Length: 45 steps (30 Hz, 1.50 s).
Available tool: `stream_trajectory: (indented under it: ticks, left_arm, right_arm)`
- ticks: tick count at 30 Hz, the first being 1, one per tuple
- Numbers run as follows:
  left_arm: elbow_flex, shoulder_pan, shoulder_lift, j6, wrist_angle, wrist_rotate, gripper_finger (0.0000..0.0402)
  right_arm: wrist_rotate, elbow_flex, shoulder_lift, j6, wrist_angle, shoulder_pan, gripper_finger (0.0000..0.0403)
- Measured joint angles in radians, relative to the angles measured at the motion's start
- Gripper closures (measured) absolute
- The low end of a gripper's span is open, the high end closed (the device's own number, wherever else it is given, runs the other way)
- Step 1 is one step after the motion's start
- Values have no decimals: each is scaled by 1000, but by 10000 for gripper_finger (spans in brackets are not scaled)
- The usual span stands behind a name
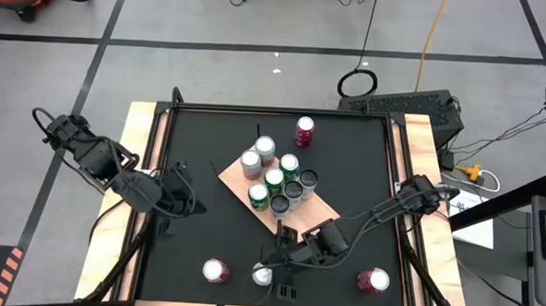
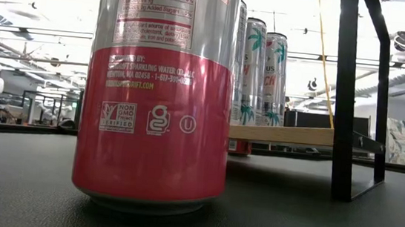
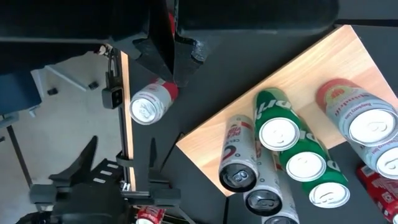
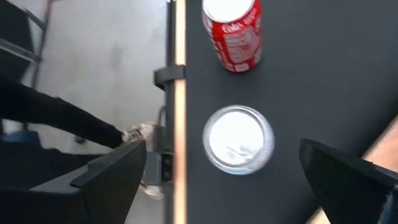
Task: Place canned beverage on shelf
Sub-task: Put the white and pink soda can aligned with the other white and pink soda cans
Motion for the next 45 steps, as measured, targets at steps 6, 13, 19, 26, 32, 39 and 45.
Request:
stream_trajectory:
  ticks: [6,13,19,26,32,39,45]
  left_arm:
    - [0,-17,6,0,-1,-18,396]
    - [0,-18,21,0,-1,-37,396]
    - [0,-19,45,0,-2,-40,396]
    - [0,-40,66,-24,-7,-40,396]
    - [0,-55,72,-34,-7,-44,396]
    - [0,-55,72,-50,-14,-53,396]
    - [0,-55,72,-51,-20,-54,396]
  right_arm:
    - [-11,0,3,-112,-9,-19,3]
    - [-40,0,10,-171,-1,-18,3]
    - [-58,0,60,-177,75,-18,3]
    - [-63,0,104,-180,76,-18,3]
    - [-64,0,129,-206,82,-19,3]
    - [-89,0,160,-249,92,-26,3]
    - [-90,-1,164,-282,76,-32,3]
